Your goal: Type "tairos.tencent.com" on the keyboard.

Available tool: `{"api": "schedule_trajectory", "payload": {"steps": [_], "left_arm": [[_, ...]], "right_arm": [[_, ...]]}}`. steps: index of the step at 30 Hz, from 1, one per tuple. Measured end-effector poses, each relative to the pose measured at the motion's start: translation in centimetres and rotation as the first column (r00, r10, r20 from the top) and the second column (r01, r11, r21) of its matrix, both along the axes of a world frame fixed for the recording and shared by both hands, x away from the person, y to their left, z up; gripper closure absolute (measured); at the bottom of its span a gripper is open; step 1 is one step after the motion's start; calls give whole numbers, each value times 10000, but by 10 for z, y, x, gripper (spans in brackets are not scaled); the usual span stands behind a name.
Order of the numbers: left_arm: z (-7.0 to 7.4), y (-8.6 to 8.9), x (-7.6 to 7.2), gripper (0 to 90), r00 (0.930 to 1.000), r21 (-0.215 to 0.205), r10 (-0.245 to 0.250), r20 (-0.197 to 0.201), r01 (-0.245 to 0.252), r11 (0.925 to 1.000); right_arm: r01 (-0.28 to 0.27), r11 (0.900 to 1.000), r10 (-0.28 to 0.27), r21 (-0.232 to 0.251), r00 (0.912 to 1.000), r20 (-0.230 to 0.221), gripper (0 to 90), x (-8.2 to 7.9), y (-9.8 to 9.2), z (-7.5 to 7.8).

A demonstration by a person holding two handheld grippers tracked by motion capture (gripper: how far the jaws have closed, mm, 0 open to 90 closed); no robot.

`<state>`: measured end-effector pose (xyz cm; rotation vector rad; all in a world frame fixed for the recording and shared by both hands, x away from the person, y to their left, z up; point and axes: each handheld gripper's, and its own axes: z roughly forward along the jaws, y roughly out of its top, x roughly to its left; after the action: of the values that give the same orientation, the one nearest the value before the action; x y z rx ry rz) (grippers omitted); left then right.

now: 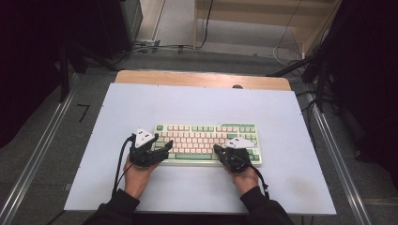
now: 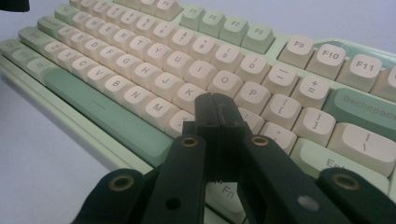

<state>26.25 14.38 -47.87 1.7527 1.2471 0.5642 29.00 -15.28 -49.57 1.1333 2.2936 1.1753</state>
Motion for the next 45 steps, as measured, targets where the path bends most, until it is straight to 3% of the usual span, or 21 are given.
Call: {"api": "schedule_trajectory", "payload": {"steps": [37,40,45], "left_arm": [[0,0,0,382,10000,-35,-18,-57,17,10000],[0,1,0,383,10000,-62,-4,-38,4,10000],[0,1,0,390,10000,-60,-35,-44,35,10000]], "right_arm": [[47,10000,-48,-34,9999,-143,874,0,0,-1],[98,9998,-98,193,10000,9,806,-1,-2,2],[431,9979,-442,479,9988,219,540,-1,-6,5]]}}
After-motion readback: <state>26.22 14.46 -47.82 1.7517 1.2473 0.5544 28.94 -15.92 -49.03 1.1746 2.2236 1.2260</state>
